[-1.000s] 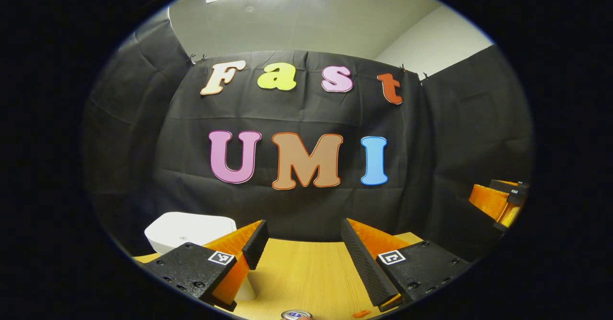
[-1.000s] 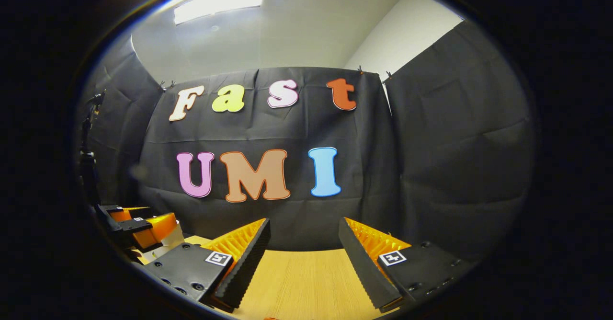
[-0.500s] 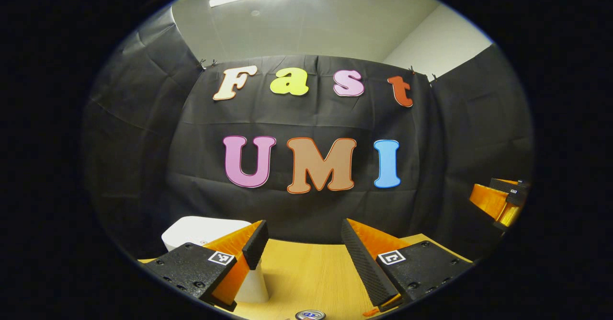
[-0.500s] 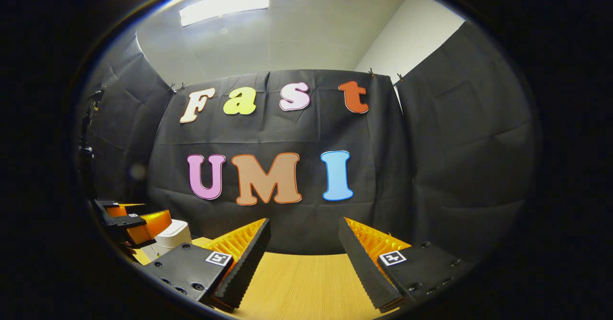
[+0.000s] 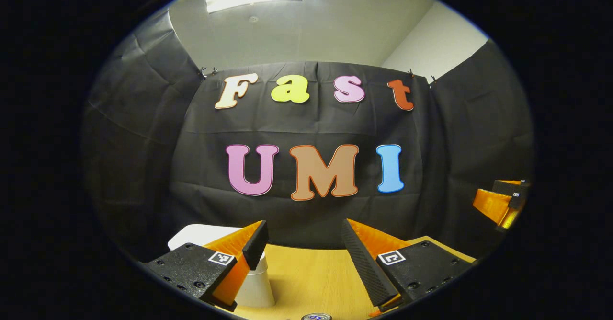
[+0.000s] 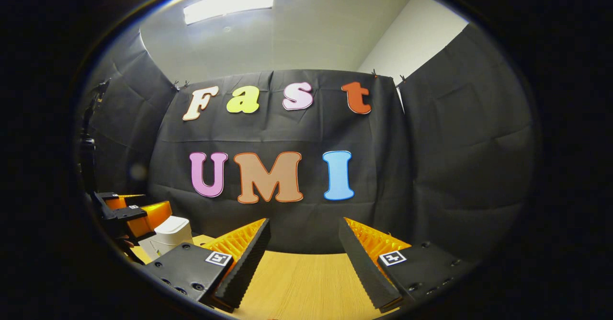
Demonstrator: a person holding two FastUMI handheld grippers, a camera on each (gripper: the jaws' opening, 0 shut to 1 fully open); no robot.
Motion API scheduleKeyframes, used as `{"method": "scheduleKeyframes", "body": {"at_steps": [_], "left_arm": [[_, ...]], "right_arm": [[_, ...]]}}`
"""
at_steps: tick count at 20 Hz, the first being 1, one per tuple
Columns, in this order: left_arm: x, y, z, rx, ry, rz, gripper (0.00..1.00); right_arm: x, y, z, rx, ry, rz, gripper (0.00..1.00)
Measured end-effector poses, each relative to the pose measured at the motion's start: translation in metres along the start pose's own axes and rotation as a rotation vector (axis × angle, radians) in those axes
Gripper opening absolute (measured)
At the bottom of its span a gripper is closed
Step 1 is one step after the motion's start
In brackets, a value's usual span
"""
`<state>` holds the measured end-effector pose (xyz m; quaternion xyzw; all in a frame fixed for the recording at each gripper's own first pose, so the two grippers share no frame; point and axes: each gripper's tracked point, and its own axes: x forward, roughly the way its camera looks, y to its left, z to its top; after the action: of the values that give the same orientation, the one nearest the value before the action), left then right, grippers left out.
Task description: Press the lid of the desktop garbage bin to open it, pick up the crumpled paper on the desktop and throw it into the bin, then pick up the pop can on the desktop and drop it into the bin, and finally close the garbage bin lid.
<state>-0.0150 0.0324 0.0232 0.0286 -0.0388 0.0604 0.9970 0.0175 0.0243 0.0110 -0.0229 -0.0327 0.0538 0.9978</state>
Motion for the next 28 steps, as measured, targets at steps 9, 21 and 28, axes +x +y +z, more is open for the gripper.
{"method": "scheduleKeyframes", "body": {"at_steps": [9,21,28], "left_arm": [[-0.002,-0.002,-0.005,-0.001,0.021,-0.010,0.92],[0.000,-0.001,-0.011,0.001,0.046,-0.002,0.93],[0.003,-0.004,-0.010,0.013,0.040,-0.014,0.85]], "right_arm": [[0.000,-0.001,0.007,0.032,-0.003,-0.012,0.95],[0.000,-0.001,0.002,0.016,0.010,-0.013,0.96],[0.002,-0.003,0.000,0.017,0.014,-0.016,0.96]]}}
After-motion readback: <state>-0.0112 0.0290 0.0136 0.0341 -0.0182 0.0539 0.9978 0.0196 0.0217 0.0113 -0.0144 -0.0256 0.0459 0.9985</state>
